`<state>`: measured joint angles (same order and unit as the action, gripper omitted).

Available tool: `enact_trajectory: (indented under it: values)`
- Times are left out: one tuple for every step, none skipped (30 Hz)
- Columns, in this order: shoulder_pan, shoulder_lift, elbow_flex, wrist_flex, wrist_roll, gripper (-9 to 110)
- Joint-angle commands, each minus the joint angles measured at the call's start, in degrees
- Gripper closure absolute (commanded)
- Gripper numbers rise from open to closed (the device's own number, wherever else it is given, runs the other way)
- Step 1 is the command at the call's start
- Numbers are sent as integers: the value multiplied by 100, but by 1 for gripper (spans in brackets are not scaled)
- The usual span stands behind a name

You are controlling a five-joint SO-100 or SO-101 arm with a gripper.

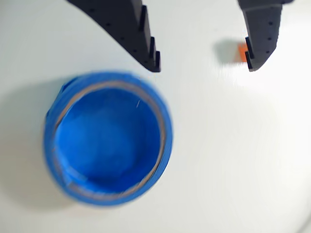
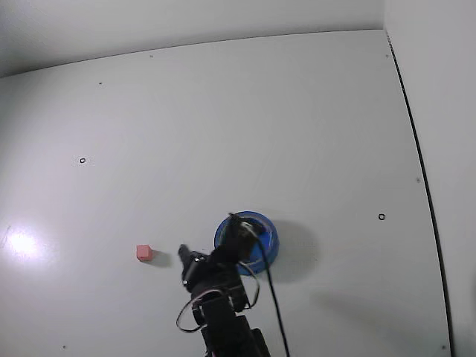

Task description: Grasp a block and put it in the bin.

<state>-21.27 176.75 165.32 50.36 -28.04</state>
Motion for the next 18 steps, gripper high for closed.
enact_trajectory:
  values:
    - [-923,-686,-1072,255,9,76]
    - [-1099,-888,-1222,272,0,76]
    - [-1239,-1072,-1380,272,0,76]
    - [-1336,-1274,-1529,272,0,76]
    - [-1397,-1477,-1670,264,0,76]
    - [-1433,-1687,-1819,264,0,76]
    - [-1441,-1907,-1960,264,0,76]
    - [-1459,-2118,-2127,264,0,76]
    - [-1459,-2338,-2285,264,-18,76]
    - [-1468,-2549,-2435,264,-44,76]
    - [-1477,-2769,-2602,264,-53,76]
    - [-1494,-2988,-2751,264,-62,76]
    - [-1512,-3208,-2909,264,-62,76]
    - [-1512,-3419,-3067,264,-62,76]
    - [-1512,-3630,-3208,264,-62,76]
    - [-1512,-3832,-3357,264,-70,76]
    - [-1512,-4025,-3489,264,-70,76]
    - [-1521,-4219,-3630,264,-70,76]
